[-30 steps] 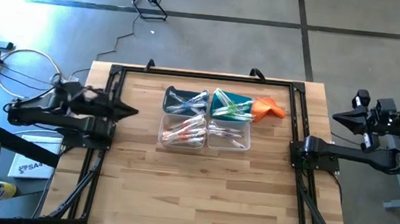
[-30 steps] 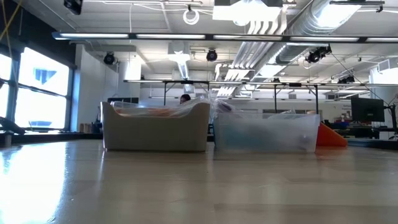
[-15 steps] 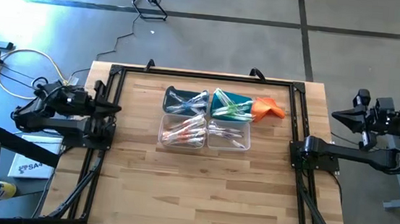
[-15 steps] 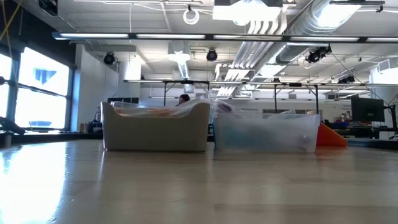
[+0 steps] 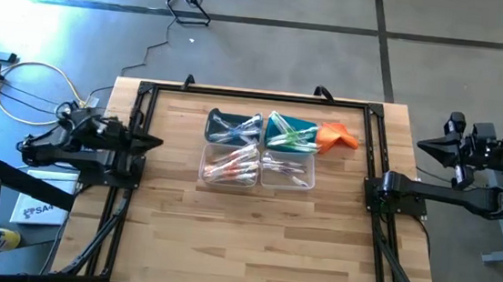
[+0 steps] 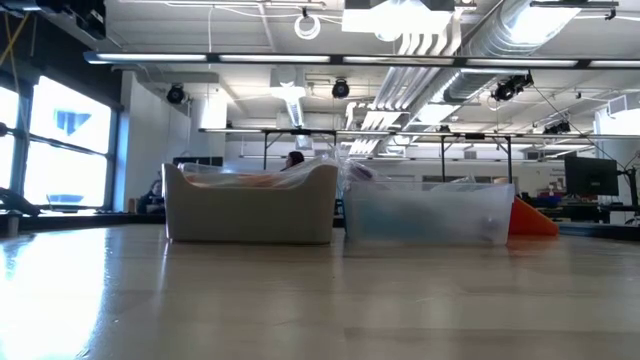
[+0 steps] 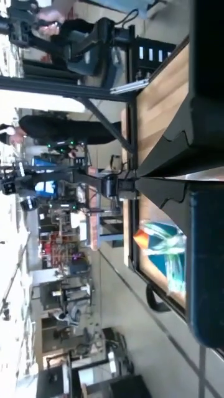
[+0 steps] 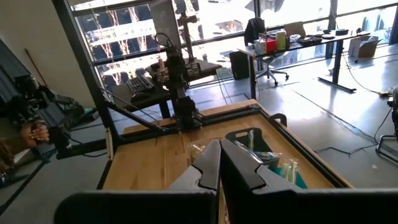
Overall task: Pick & Place Toothbrushes
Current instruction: Return to Home Position
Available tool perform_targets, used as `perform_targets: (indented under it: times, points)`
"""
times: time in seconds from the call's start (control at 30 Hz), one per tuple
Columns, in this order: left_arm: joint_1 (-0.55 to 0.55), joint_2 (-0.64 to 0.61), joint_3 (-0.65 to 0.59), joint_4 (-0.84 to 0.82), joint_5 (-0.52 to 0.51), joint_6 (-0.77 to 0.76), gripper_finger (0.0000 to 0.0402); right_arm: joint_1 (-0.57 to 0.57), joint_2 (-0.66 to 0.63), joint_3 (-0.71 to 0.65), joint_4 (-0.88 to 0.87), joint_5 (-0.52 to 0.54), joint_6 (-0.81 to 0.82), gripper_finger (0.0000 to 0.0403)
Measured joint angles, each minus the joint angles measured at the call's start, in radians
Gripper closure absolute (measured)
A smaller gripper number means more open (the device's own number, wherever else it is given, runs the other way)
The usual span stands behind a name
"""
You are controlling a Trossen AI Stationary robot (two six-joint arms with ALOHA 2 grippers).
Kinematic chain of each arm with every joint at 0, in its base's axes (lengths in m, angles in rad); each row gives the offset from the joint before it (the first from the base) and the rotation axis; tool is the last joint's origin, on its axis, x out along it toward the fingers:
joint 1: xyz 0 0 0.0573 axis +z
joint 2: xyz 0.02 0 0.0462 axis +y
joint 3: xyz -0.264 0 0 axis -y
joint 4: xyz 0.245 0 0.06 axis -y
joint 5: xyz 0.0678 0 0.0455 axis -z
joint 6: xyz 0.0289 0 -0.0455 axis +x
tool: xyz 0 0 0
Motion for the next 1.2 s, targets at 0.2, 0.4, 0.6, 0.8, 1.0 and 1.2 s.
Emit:
perform_targets:
  times: [0.2, 0.4, 0.6, 0.8, 1.0, 1.2]
  points:
    - [0.000, -0.001, -0.166, 0.158, -0.010, -0.032, 0.0391, 0.000, 0.000, 0.000, 0.000, 0.000, 0.000, 0.0401]
    - [0.000, -0.002, -0.332, 0.311, -0.005, -0.062, 0.0391, 0.000, 0.000, 0.000, 0.000, 0.000, -0.001, 0.0401]
    - [0.000, -0.002, -0.438, 0.407, 0.001, -0.060, 0.0391, 0.000, 0.000, 0.000, 0.000, 0.000, -0.001, 0.0401]
    - [0.000, -0.001, -0.483, 0.406, -0.050, -0.072, 0.0391, 0.000, 0.000, 0.000, -0.001, 0.000, -0.001, 0.0400]
    - [0.000, -0.002, -0.486, 0.387, -0.056, -0.031, 0.0391, 0.000, 0.000, 0.000, -0.001, 0.000, -0.001, 0.0400]
    - [0.000, -0.002, -0.487, 0.385, -0.056, -0.019, 0.0391, 0.000, 0.000, 0.000, -0.001, 0.022, 0.001, 0.0400]
